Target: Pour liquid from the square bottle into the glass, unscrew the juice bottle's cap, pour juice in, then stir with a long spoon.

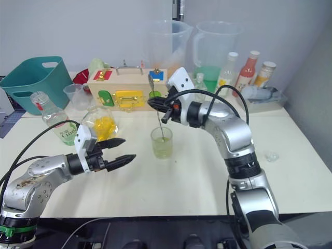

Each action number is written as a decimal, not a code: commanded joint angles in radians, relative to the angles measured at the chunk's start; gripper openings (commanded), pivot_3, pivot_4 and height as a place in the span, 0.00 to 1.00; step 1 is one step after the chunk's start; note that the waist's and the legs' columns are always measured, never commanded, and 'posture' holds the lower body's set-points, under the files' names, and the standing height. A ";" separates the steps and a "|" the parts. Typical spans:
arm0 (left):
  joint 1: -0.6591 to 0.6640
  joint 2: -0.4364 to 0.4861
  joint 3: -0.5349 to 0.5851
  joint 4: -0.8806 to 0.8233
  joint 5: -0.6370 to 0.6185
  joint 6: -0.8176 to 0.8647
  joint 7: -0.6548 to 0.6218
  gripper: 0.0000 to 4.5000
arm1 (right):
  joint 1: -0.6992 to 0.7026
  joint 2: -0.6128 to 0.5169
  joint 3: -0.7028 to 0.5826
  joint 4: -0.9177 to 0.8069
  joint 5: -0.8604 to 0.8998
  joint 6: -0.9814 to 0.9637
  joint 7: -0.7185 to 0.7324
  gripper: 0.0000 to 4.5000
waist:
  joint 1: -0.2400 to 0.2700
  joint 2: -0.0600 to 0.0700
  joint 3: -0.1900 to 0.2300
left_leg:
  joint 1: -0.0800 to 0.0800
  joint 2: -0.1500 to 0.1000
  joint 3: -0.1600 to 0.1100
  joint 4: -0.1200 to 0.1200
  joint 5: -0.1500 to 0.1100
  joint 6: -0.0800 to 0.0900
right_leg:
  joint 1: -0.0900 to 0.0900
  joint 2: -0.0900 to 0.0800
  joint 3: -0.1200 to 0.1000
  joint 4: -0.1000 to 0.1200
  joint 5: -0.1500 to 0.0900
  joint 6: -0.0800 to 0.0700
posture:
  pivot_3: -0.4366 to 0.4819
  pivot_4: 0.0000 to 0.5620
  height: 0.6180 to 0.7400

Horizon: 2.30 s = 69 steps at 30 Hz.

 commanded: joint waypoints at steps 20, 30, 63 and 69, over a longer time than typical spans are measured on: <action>-0.043 -0.002 -0.014 0.000 0.027 -0.028 -0.017 0.99 | 0.005 0.038 -0.060 -0.033 0.013 -0.013 -0.080 0.00 | 0.000 0.000 0.000 | 0.000 0.000 0.000 0.000 0.000 0.000 | 0.000 0.000 0.000 0.000 0.000 0.000 | 0.48 0.27 0.92; -0.049 0.004 -0.021 0.001 0.032 -0.026 -0.028 0.99 | 0.000 -0.015 -0.002 -0.033 -0.019 0.009 -0.002 0.00 | 0.000 0.000 0.000 | 0.000 0.000 0.000 0.000 0.000 0.000 | 0.000 0.000 0.000 0.000 0.000 0.000 | 0.48 0.27 0.92; -0.053 0.000 -0.036 0.005 0.054 -0.041 -0.035 0.99 | -0.026 -0.057 -0.083 -0.056 0.075 0.092 0.022 0.00 | 0.001 0.000 0.000 | 0.001 0.000 0.000 0.000 0.000 0.000 | 0.001 0.000 0.000 0.000 0.000 0.000 | 0.48 0.27 0.92; -0.053 -0.005 -0.036 0.003 0.055 -0.039 -0.035 0.99 | -0.045 -0.014 -0.094 -0.028 0.051 0.057 -0.006 0.00 | 0.000 0.000 0.000 | 0.002 0.000 0.000 0.000 0.000 0.000 | 0.001 0.000 0.000 0.000 0.000 0.000 | 0.48 0.27 0.92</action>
